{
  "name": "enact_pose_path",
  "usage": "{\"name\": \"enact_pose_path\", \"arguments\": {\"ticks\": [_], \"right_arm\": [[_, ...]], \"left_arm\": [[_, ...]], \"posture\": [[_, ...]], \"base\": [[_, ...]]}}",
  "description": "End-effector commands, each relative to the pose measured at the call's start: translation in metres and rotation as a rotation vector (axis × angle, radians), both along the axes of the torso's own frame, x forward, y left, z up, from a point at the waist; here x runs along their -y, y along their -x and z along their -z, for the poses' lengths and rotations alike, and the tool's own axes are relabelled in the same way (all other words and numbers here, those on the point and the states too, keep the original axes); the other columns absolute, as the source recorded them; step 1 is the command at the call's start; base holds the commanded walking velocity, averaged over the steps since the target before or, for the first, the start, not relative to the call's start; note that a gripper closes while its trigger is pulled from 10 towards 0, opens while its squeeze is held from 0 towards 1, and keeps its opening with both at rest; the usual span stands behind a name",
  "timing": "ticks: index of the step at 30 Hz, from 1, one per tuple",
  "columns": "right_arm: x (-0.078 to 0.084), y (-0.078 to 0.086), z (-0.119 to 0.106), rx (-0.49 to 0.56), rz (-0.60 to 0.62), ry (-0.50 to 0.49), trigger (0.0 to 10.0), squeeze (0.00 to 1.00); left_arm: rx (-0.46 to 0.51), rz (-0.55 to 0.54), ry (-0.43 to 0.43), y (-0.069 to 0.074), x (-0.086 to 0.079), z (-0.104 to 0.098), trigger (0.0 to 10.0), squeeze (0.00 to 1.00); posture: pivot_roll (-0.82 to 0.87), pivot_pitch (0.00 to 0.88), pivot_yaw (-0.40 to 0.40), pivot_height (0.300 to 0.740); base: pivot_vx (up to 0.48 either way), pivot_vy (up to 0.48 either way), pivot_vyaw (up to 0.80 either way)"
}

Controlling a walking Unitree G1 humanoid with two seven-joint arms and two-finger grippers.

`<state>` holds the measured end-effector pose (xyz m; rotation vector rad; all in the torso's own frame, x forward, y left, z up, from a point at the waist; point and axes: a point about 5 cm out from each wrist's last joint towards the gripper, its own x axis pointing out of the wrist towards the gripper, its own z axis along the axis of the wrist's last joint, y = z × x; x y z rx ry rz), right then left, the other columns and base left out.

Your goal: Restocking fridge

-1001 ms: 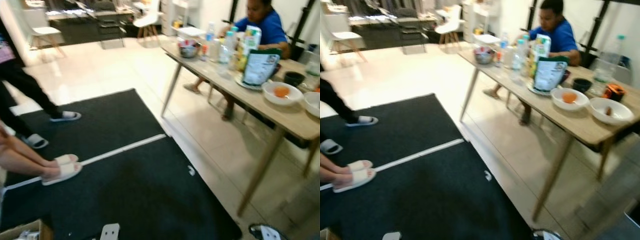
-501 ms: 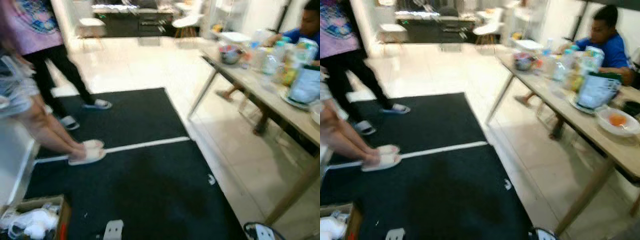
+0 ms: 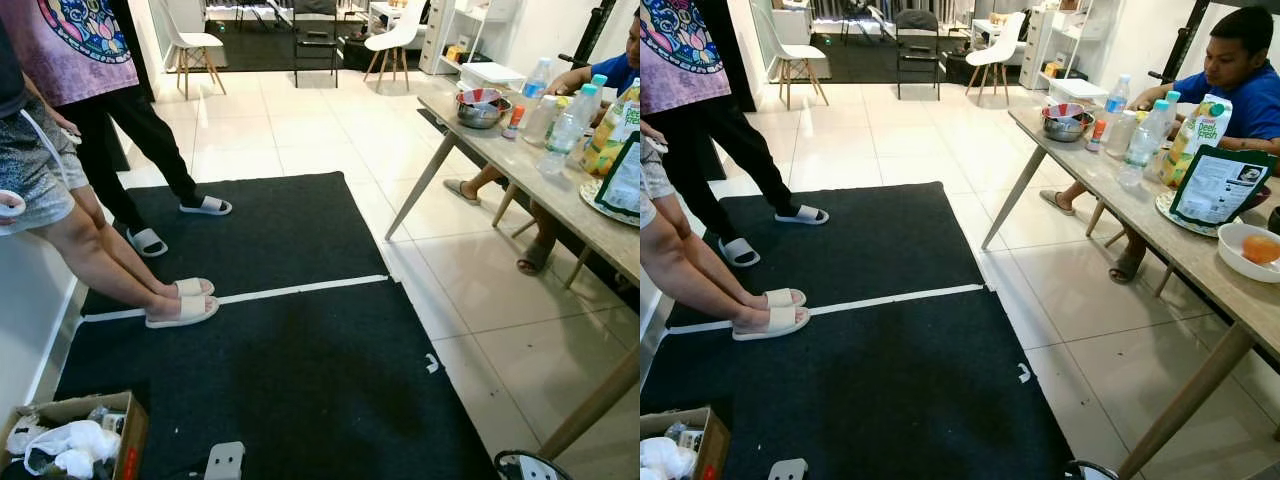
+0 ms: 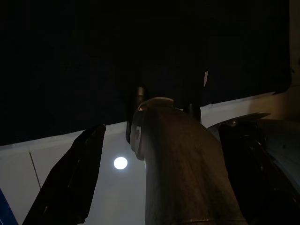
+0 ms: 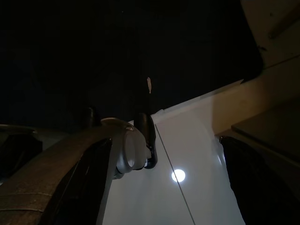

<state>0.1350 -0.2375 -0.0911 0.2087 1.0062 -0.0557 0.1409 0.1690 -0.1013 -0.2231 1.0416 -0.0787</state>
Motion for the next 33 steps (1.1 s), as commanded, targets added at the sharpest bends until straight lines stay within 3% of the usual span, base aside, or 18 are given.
{"name": "enact_pose_path", "arguments": {"ticks": [1, 14, 33], "right_arm": [[0.0007, 0.0012, 0.0004, -0.004, 0.013, 0.004, 10.0, 0.0], [0.0001, 0.0027, 0.0016, -0.02, 0.033, 0.011, 10.0, 0.0], [0.0003, 0.0016, 0.0013, -0.017, 0.047, 0.002, 10.0, 0.0]], "left_arm": [[-0.042, 0.015, 0.009, 0.0115, 0.0035, 0.0044, 10.0, 0.0], [-0.03, 0.028, 0.0, 0.0097, 0.0009, 0.0034, 10.0, 0.0], [-0.029, 0.058, 0.0, 0.0107, 0.0009, 0.0035, 10.0, 0.0]], "posture": [[-0.05, 0.028, -0.06, 0.74], [-0.06, 0.033, -0.057, 0.74], [-0.06, 0.021, -0.056, 0.74]], "base": [[0.0, 0.0, 0.0], [0.135, 0.0, 0.0], [0.368, 0.0, 0.0]]}}
